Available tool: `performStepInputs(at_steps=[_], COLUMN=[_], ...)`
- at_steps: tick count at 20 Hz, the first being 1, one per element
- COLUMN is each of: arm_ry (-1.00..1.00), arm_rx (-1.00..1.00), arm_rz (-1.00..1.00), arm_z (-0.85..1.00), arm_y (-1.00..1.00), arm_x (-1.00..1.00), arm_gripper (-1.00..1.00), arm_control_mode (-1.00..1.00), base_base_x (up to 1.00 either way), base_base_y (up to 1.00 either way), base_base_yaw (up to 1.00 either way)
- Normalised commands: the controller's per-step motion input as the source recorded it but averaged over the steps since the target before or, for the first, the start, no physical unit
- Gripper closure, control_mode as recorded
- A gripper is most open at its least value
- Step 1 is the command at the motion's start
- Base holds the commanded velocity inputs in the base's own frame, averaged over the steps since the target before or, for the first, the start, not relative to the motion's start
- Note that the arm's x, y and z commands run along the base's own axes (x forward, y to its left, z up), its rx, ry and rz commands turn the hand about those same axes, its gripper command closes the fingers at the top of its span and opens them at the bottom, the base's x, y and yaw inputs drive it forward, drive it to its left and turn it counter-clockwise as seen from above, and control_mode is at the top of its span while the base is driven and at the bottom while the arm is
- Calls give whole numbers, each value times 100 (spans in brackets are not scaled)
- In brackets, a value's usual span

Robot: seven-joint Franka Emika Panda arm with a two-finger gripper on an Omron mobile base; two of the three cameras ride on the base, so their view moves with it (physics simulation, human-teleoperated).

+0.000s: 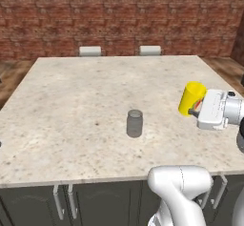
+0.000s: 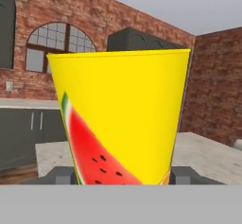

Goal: Open the cabinet directly in front. Then move the beer and the cup to the dining counter with the jar on it.

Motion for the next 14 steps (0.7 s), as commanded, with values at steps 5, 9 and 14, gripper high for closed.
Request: performStepInputs(at_steps=[5, 9, 14], arm_ry=[0, 1, 9], arm_rx=[0, 0, 0], arm_rz=[0, 0, 1], arm_z=[0, -30, -33], arm_y=[0, -20, -38], arm_x=[0, 15, 45], arm_gripper=[100, 100, 100], arm_control_mode=[100, -100, -100], base_base_x=[28, 0, 0], base_base_y=[0, 0, 0], base_base_yaw=[0, 0, 0])
